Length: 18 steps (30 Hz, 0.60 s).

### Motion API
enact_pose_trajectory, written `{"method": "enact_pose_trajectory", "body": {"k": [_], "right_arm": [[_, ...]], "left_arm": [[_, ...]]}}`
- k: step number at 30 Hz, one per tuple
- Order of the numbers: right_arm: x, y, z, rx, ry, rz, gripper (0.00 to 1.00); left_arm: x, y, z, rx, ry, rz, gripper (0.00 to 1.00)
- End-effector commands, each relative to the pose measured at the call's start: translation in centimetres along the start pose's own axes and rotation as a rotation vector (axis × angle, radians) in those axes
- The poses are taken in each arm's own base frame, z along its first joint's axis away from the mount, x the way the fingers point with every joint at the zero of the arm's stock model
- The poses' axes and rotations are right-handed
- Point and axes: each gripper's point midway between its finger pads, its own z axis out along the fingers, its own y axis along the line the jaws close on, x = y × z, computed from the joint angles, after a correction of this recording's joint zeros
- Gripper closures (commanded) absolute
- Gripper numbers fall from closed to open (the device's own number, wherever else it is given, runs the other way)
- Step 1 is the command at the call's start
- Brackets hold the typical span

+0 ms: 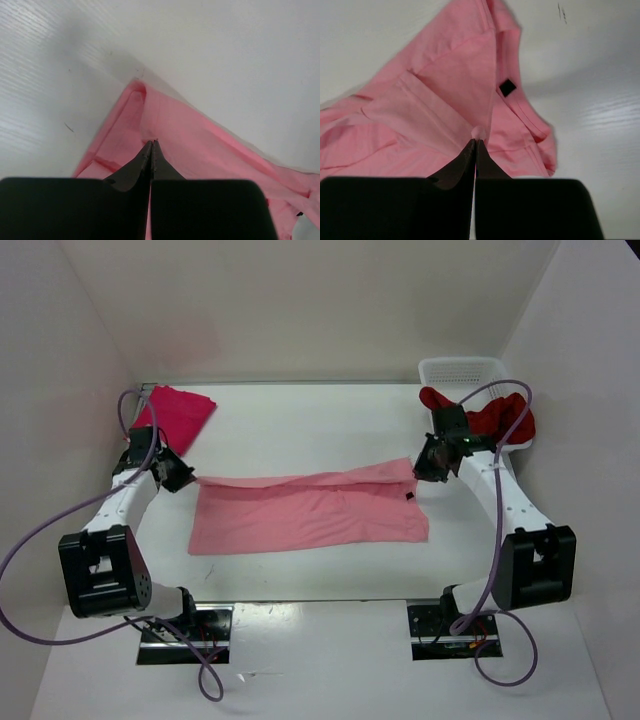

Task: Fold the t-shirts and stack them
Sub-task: Fold the other side of the tshirt into a rectangle

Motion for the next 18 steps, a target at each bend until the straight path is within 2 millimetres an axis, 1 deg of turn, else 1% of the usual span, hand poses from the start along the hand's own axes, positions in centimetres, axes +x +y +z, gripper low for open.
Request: {"method": "enact_pose_trajectory", "body": {"k": [1,2,3,5,6,10,11,12,13,14,15,16,17,18], "right_arm": [[2.0,-2.0,-1.1,0.062,0.041,0.022,1.0],[2.3,-2.2,-1.5,0.067,0.048,0.031,1.0],[2.3,-2.2,-1.9,0.065,0.045,0.031,1.0],[2.6,-2.6,-2.2,0.086,0.058,0.03,1.0],[2.4,-2.6,-2.5,0.086,0.058,0.03,0.99],[4.0,-3.2,-2.3,0.111,0.139,0.005,0.97],[4.7,-3.6,-2.2,0.124,0.16,0.004,0.94],[4.7,-3.6,-2.2,0.124,0.16,0.004,0.92],[5.0,-3.8,-2.2,0.126,0.164,0.004,0.91],[5.5,-4.1,-2.4,0.133,0.174,0.004,0.88],[5.5,-4.1,-2.4,0.133,0.174,0.004,0.84],[5.8,-4.1,-2.6,0.124,0.178,0.005,0.78],[5.7,-4.1,-2.7,0.119,0.17,0.005,0.7],[5.7,-4.1,-2.8,0.119,0.171,-0.004,0.6]], "left_arm": [[-0.3,-0.3,-1.3,0.031,-0.008,-0.025,1.0],[-0.2,0.3,-1.2,0.02,-0.005,-0.035,1.0],[-0.5,0.3,-1.5,0.027,-0.012,-0.042,1.0],[0.2,1.0,-1.4,0.003,0.007,-0.038,1.0],[-0.3,1.3,-1.6,-0.003,-0.01,-0.043,1.0],[-0.4,1.9,-1.9,-0.027,-0.018,-0.042,1.0],[0.0,2.1,-2.1,-0.031,-0.012,-0.043,1.0],[-0.1,1.8,-2.4,-0.018,-0.016,-0.042,1.0],[0.5,2.2,-2.5,-0.026,-0.003,-0.044,1.0],[0.8,2.4,-2.5,-0.028,-0.001,-0.044,0.92],[1.6,3.2,-2.7,-0.051,0.004,-0.046,0.85],[1.8,3.5,-2.8,-0.061,-0.001,-0.057,0.79],[1.8,4.0,-2.8,-0.083,-0.017,-0.057,0.76],[1.5,4.1,-3.0,-0.086,-0.032,-0.055,0.72]]}}
